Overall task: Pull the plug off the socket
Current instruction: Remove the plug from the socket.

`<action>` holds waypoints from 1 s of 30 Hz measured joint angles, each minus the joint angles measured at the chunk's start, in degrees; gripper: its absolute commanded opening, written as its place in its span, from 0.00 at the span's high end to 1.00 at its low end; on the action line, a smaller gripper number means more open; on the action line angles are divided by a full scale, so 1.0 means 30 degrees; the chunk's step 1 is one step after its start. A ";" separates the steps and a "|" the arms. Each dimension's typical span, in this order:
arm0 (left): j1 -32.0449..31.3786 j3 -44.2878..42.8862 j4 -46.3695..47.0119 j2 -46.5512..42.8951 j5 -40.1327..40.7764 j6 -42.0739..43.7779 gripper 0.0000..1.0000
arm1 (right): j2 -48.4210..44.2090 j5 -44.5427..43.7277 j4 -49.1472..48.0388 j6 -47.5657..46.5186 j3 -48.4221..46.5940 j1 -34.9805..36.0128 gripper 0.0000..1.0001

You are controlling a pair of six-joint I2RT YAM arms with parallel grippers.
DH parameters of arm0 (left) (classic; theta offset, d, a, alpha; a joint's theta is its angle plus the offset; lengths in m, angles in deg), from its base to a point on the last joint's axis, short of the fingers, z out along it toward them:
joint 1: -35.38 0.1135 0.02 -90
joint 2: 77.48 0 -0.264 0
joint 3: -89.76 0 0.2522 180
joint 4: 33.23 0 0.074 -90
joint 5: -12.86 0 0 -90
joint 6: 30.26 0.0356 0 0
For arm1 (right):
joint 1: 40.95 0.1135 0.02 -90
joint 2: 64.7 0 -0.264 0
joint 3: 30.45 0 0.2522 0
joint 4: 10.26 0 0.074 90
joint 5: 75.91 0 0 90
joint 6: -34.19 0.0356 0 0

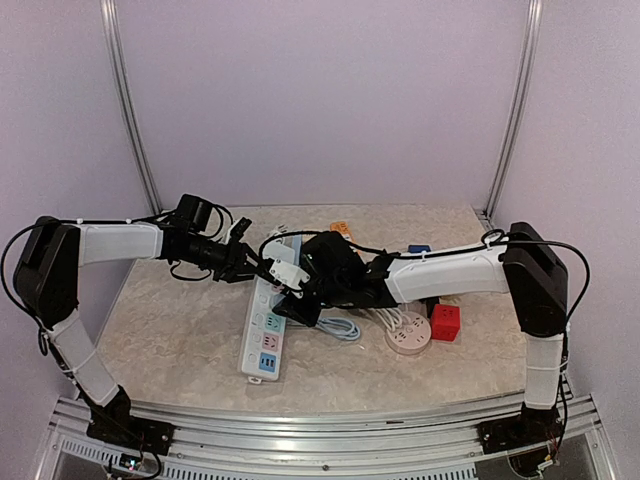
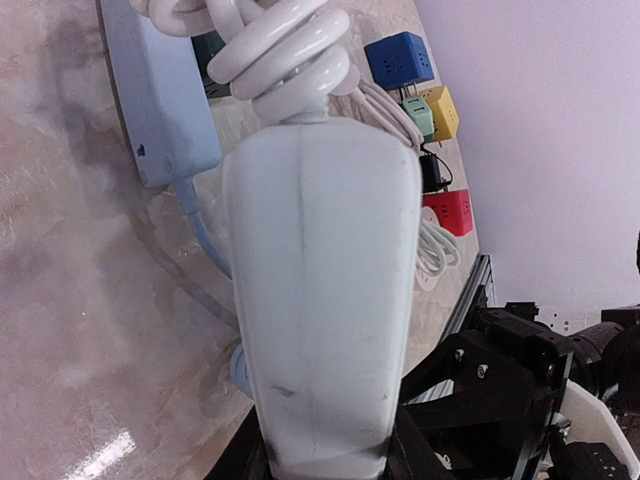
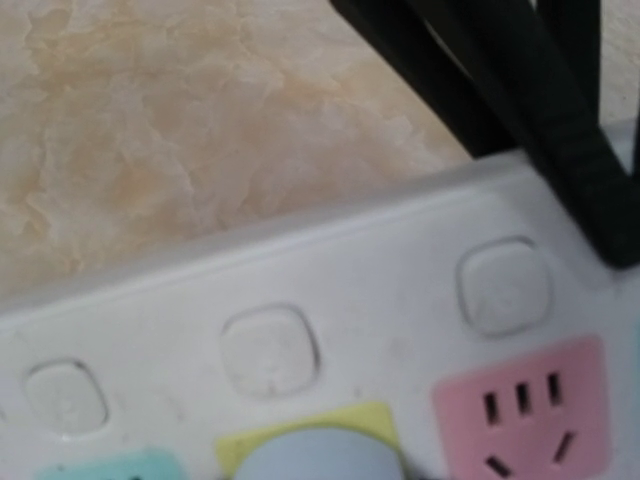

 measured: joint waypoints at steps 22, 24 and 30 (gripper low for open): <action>-0.0022 0.0000 -0.0051 0.0000 0.0168 -0.0255 1.00 | -0.0015 0.2667 -0.0962 0.0816 0.0481 -0.0947 1.00; -0.0022 0.0000 -0.0058 0.0000 0.0175 -0.0306 1.00 | -0.0015 0.2805 -0.1027 0.0860 0.0510 -0.0984 1.00; -0.0044 0.0000 -0.0168 0.0000 0.0211 -0.0313 1.00 | -0.0015 0.2834 -0.1086 0.0925 0.0590 -0.0991 1.00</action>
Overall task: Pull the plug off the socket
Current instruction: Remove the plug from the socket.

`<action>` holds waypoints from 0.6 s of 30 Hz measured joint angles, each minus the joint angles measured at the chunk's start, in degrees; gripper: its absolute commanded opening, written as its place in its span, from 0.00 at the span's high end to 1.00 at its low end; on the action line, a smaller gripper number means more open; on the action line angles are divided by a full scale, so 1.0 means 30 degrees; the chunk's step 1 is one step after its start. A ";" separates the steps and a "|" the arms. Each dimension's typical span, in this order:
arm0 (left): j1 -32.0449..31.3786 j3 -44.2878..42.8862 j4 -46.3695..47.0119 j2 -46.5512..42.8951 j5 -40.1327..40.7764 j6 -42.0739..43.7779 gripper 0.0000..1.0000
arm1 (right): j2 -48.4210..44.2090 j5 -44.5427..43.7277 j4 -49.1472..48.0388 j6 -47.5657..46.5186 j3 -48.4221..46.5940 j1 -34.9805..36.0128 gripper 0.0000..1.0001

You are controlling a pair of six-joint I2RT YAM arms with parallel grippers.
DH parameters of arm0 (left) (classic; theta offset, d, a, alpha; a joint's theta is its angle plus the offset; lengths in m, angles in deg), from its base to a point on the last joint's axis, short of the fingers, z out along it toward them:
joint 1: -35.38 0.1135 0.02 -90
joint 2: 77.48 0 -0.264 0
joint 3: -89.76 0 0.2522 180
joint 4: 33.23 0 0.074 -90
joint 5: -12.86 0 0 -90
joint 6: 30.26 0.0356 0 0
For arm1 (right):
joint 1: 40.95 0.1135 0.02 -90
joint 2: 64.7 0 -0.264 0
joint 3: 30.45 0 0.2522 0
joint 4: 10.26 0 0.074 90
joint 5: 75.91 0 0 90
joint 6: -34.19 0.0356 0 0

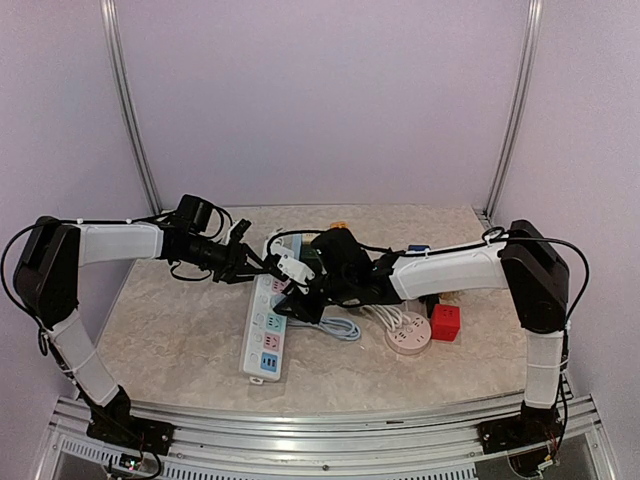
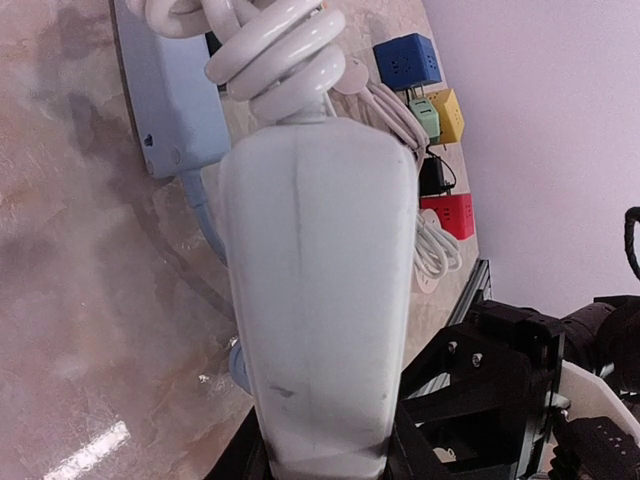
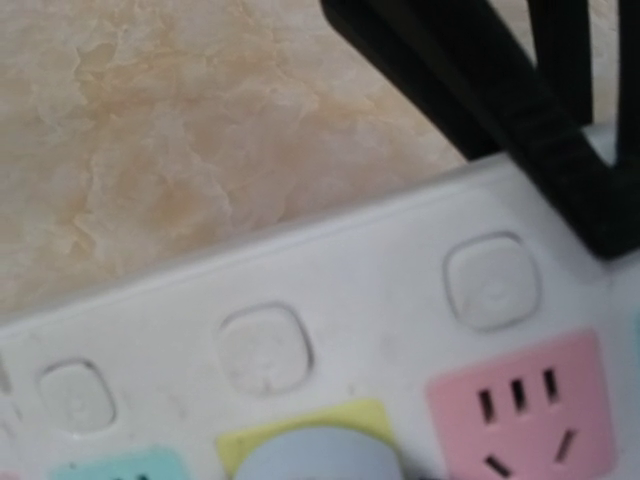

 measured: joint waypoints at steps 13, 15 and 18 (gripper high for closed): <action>-0.0044 0.0000 -0.0226 0.0007 -0.0073 0.0189 1.00 | -0.0568 -0.1902 -0.0495 -0.0036 0.0860 0.0816 1.00; -0.0051 0.0000 -0.0240 0.0007 -0.0138 0.0219 1.00 | -0.0641 -0.2412 -0.0583 -0.0051 0.0976 0.1042 1.00; -0.0044 0.0000 -0.0255 0.0007 -0.0138 0.0284 1.00 | -0.0648 -0.3228 -0.0721 -0.0066 0.1049 0.1355 1.00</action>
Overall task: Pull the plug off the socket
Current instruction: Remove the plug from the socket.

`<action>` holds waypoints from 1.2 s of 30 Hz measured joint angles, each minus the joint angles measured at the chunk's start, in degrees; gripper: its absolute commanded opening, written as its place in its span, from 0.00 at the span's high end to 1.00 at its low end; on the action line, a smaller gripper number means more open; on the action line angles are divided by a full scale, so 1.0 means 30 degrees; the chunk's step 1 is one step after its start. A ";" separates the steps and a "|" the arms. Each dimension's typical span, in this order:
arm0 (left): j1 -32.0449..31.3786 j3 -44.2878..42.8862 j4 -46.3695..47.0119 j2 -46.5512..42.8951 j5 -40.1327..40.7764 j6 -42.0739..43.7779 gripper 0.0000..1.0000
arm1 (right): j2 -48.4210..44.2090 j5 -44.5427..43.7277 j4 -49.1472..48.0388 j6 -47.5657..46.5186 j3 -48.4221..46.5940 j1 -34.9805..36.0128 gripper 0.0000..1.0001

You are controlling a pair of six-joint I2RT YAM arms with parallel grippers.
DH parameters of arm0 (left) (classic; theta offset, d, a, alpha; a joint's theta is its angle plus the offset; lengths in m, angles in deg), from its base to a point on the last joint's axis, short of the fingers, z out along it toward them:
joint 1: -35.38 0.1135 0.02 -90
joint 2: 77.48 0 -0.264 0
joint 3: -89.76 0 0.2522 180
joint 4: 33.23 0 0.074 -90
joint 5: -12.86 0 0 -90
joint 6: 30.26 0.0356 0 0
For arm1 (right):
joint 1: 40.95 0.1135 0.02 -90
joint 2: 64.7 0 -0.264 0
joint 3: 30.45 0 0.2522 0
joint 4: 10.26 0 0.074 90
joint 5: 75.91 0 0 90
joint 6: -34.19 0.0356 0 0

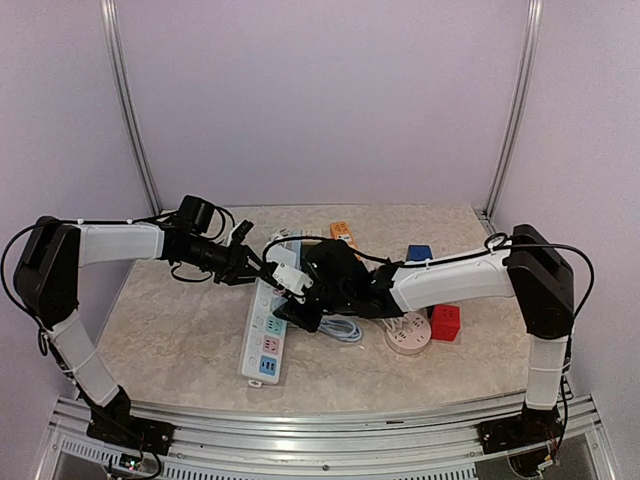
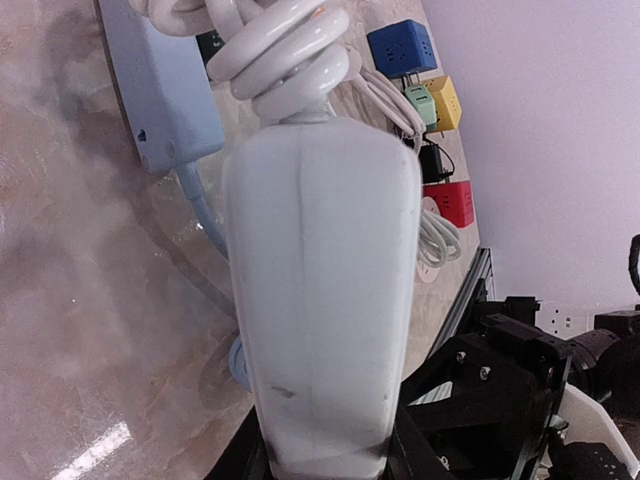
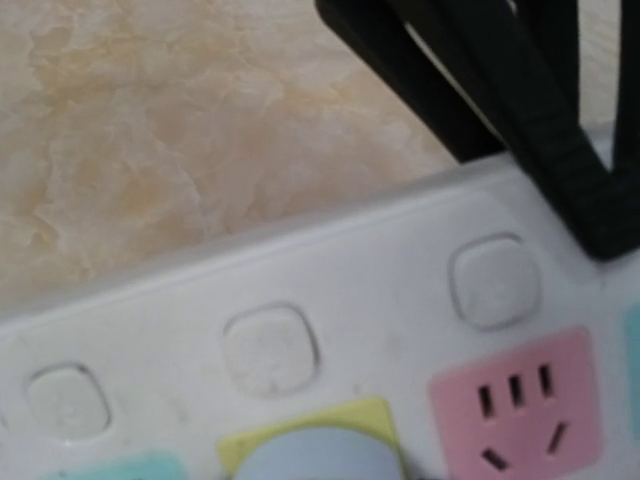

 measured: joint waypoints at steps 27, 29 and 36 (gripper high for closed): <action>0.0022 0.0000 -0.0102 0.0000 -0.0255 0.0874 1.00 | -0.0029 -0.3446 -0.0175 0.0423 0.0117 0.1042 1.00; 0.0044 0.0000 -0.0095 0.0000 -0.0284 0.0736 1.00 | -0.0102 -0.2776 -0.0160 0.0663 0.0124 0.0801 1.00; 0.0102 -0.0007 0.0000 0.0000 -0.0525 0.0175 1.00 | -0.0364 -0.0044 -0.0248 0.1326 0.0299 -0.0138 1.00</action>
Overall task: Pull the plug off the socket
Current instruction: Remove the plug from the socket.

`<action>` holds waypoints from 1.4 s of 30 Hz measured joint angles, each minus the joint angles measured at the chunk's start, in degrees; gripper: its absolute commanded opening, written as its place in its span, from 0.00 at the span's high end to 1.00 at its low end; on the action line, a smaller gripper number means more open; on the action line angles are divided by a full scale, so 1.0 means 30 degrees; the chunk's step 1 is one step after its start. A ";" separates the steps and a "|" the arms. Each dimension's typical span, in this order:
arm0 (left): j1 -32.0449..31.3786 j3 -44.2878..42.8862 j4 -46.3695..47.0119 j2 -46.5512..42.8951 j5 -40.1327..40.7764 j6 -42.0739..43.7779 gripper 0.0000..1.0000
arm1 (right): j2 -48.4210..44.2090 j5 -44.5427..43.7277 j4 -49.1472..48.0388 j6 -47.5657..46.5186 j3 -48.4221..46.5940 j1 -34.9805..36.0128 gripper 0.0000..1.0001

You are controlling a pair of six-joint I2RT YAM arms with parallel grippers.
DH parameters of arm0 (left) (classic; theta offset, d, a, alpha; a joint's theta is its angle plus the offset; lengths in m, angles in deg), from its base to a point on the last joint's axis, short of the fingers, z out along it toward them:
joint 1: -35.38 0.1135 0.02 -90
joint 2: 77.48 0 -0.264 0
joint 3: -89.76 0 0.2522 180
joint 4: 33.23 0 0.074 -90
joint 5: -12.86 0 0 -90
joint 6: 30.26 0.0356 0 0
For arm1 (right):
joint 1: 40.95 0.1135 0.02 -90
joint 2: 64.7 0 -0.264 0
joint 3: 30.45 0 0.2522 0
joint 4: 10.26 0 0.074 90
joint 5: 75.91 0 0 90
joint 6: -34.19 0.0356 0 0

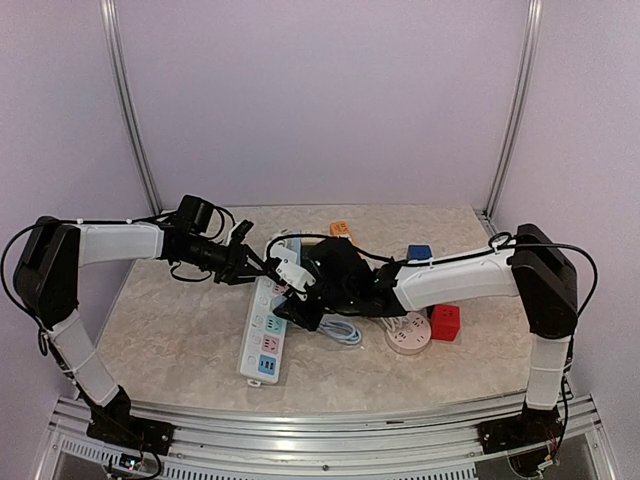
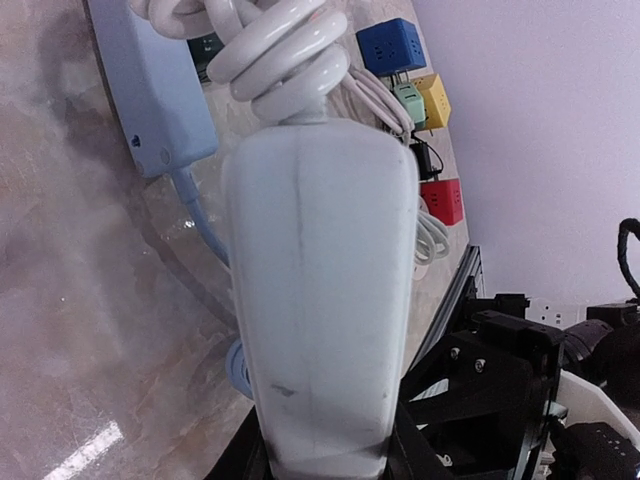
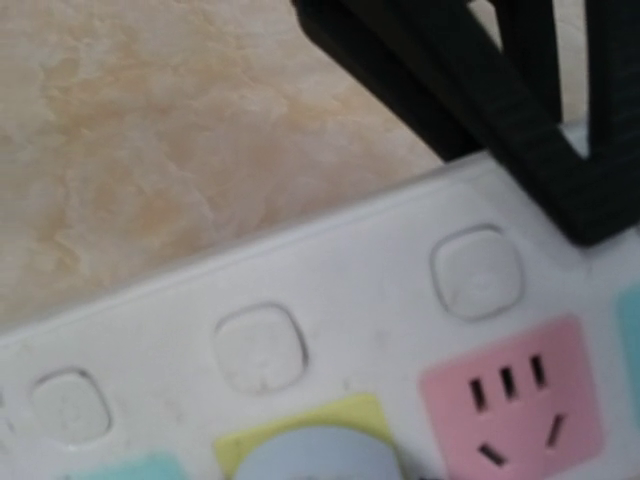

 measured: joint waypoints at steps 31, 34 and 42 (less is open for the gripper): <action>0.0000 0.0000 -0.0058 0.0015 0.0080 -0.0459 1.00 | -0.0022 0.0634 0.0022 0.0313 0.0022 -0.0189 1.00; 0.0000 0.0000 -0.0029 0.0015 0.0073 -0.0277 1.00 | -0.0022 -0.0393 0.0423 -0.0029 -0.0204 0.0160 1.00; 0.0022 0.0000 0.0058 0.0015 -0.0175 -0.0022 1.00 | -0.0015 -0.2863 0.1523 -0.0736 -0.0801 0.0984 1.00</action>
